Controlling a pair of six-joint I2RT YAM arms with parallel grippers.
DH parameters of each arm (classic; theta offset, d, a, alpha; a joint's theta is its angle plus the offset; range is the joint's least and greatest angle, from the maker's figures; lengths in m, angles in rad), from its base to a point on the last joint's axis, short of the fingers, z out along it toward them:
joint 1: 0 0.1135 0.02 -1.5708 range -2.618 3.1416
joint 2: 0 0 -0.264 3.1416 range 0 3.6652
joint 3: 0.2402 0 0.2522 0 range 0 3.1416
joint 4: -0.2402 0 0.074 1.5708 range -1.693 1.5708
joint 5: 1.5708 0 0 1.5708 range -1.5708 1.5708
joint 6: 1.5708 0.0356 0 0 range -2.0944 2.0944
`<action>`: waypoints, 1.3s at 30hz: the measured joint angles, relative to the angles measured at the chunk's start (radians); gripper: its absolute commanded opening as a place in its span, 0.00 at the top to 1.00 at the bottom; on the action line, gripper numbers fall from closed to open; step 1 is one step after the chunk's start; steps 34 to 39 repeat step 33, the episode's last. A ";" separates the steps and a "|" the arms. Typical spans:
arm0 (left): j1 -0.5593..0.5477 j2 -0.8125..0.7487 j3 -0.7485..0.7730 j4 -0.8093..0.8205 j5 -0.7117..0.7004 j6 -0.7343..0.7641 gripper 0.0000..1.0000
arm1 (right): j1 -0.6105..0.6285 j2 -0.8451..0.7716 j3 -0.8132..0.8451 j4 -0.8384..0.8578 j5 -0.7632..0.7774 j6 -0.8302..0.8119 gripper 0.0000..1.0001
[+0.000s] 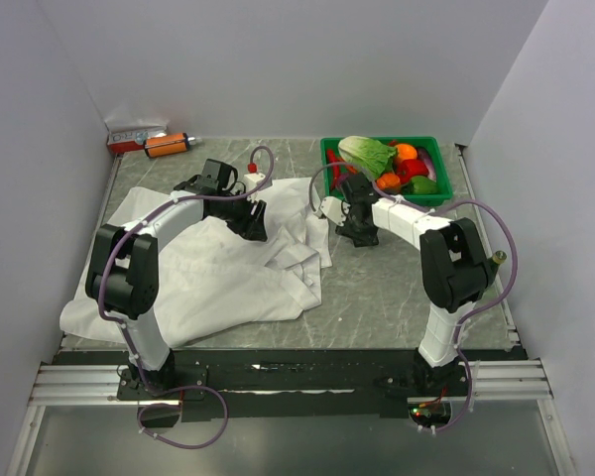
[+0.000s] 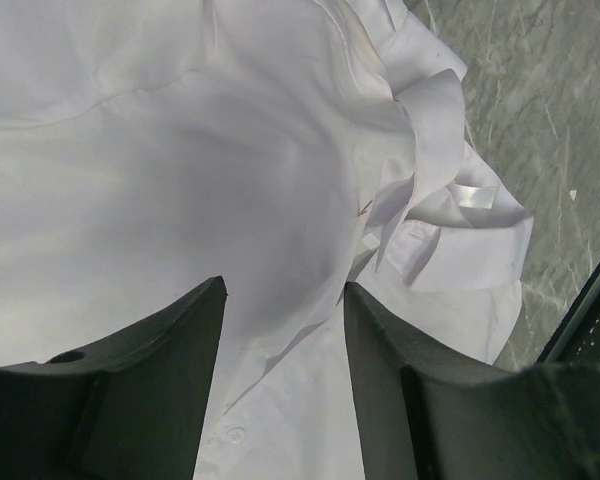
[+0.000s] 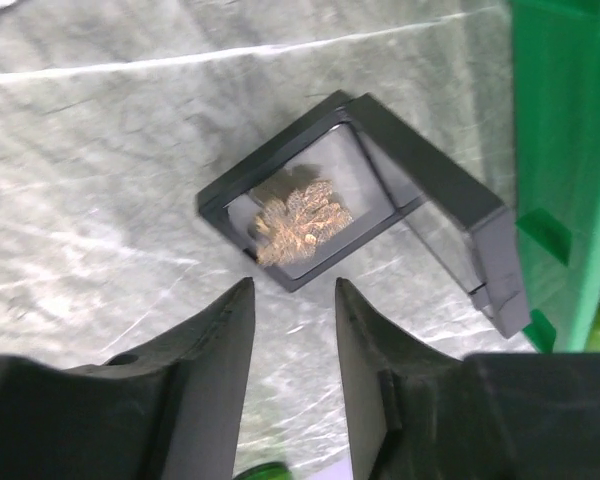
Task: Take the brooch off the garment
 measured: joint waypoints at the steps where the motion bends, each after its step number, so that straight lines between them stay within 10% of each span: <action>1: 0.000 0.000 0.000 -0.001 0.000 0.000 0.43 | 0.000 0.000 0.006 -0.016 -0.009 0.011 0.53; 13: 0.002 0.000 0.008 -0.031 -0.005 0.019 0.40 | 0.005 -0.059 0.214 -0.307 -0.285 0.190 0.41; 17: 0.023 0.002 0.094 -0.087 -0.047 0.043 0.34 | -0.004 -0.192 0.280 -0.308 -0.402 0.295 0.01; 28: 0.310 0.055 0.592 -0.085 -0.226 -0.027 0.01 | -0.019 -0.235 0.663 -0.032 -0.085 0.636 0.00; 39: 0.359 0.054 0.676 -0.068 -0.294 -0.055 0.01 | -0.026 -0.154 0.776 -0.032 0.030 0.701 0.00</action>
